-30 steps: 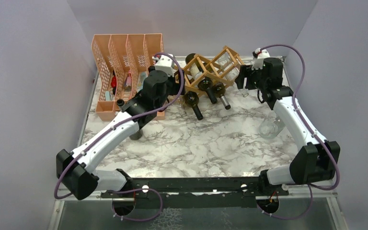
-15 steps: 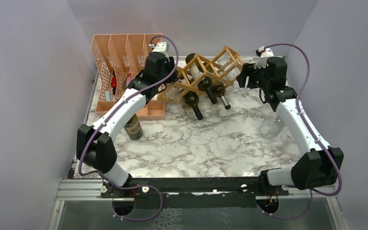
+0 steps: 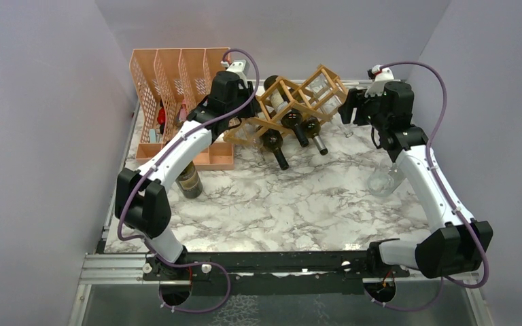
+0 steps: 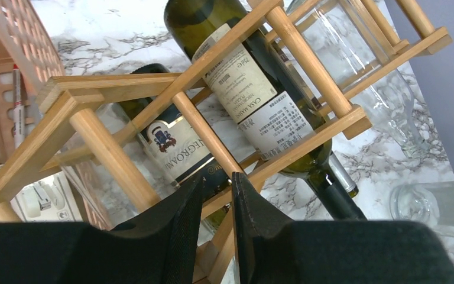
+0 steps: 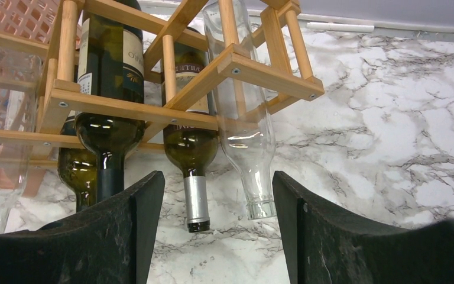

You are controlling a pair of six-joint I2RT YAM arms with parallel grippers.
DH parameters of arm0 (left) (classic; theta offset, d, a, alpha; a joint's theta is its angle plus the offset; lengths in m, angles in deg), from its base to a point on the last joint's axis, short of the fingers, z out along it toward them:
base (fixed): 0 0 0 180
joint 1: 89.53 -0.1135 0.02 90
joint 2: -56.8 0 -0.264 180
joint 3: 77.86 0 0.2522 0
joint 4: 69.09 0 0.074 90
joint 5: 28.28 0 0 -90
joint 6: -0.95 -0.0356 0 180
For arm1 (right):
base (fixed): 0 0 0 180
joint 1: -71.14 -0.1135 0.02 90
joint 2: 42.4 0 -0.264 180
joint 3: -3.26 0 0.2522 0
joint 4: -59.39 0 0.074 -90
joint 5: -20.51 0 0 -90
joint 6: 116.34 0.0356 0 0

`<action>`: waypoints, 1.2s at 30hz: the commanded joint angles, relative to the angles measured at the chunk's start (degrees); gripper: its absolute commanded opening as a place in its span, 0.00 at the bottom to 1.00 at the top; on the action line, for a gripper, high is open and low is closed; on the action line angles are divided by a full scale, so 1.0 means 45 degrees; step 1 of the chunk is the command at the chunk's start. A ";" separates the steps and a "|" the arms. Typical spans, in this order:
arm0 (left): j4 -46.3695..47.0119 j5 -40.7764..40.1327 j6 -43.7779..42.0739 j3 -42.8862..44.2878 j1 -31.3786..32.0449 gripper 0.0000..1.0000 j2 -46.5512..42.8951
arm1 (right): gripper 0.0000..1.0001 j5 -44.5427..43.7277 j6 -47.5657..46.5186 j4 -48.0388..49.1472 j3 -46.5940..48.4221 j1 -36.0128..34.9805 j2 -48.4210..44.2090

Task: Put the wine bottle on the wine rack

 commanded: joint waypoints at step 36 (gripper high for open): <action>-0.1229 0.0202 -0.1755 -0.0076 -0.0035 0.58 -0.3223 | 0.39 0.1736 -0.1388 -0.1877 0.6904 0.0069 0.7083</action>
